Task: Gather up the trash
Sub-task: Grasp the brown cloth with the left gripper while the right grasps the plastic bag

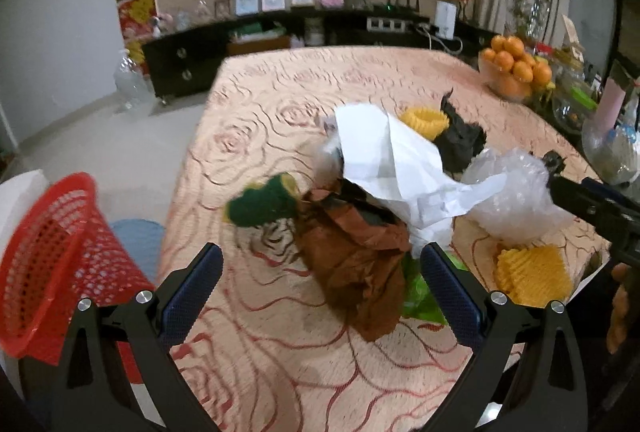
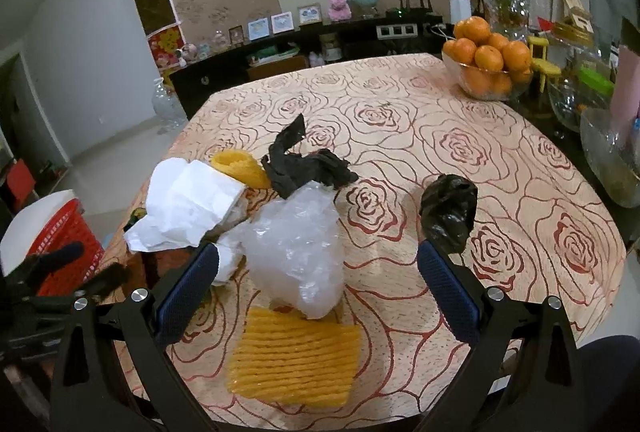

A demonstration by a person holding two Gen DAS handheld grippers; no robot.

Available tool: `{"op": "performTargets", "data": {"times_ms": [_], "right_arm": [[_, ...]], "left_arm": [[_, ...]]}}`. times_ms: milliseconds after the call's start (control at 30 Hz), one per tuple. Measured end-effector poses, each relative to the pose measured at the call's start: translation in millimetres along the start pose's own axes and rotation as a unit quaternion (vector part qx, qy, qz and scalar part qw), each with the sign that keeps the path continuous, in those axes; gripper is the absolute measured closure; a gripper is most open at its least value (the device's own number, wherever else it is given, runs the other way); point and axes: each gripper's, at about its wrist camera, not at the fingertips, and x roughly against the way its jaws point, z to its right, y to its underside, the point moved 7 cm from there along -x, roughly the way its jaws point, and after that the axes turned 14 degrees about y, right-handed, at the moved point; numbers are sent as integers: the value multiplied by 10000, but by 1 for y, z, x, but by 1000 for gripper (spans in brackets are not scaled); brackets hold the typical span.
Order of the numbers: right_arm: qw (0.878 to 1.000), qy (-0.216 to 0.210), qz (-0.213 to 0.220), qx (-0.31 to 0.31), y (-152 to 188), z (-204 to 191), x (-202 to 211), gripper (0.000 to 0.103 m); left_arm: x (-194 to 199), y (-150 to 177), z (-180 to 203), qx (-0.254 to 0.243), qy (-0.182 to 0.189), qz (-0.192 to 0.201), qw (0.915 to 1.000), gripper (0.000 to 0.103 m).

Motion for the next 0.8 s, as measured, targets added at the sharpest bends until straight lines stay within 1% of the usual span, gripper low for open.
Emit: {"op": "performTargets", "data": {"times_ms": [100, 200, 267, 333, 367, 400, 433, 533, 733, 800], "right_arm": [[10000, 0, -56, -5, 2, 2, -4, 6], [9999, 7, -120, -7, 4, 2, -8, 6], [9999, 11, -151, -12, 5, 3, -9, 6], [9998, 21, -179, -23, 6, 3, -11, 6], [9998, 23, -191, -31, 6, 3, -12, 6], [9998, 19, -209, -39, 6, 4, -13, 6], [9997, 17, -221, -45, 7, 4, -13, 6], [9998, 22, -216, -46, 7, 4, -13, 6], [9998, 44, -155, -69, 5, 5, -14, 6], [9999, 39, -120, -84, 4, 6, -12, 6]], "left_arm": [[-13, 0, -1, 86, 128, -133, 9998, 8], [-20, 0, -3, 205, 261, -152, 9993, 9], [-23, 3, -3, 222, 348, -164, 9990, 20], [-27, 6, -3, 225, 408, -267, 9986, 46], [-30, 9, -3, 236, 455, -318, 9982, 51], [-30, 10, -4, 267, 496, -298, 9980, 52], [-28, 10, -5, 294, 517, -255, 9979, 57], [-19, 10, -8, 338, 538, -137, 9979, 60], [5, 12, -15, 392, 445, 82, 9982, 60], [16, 12, -16, 350, 356, 179, 9986, 60]]}}
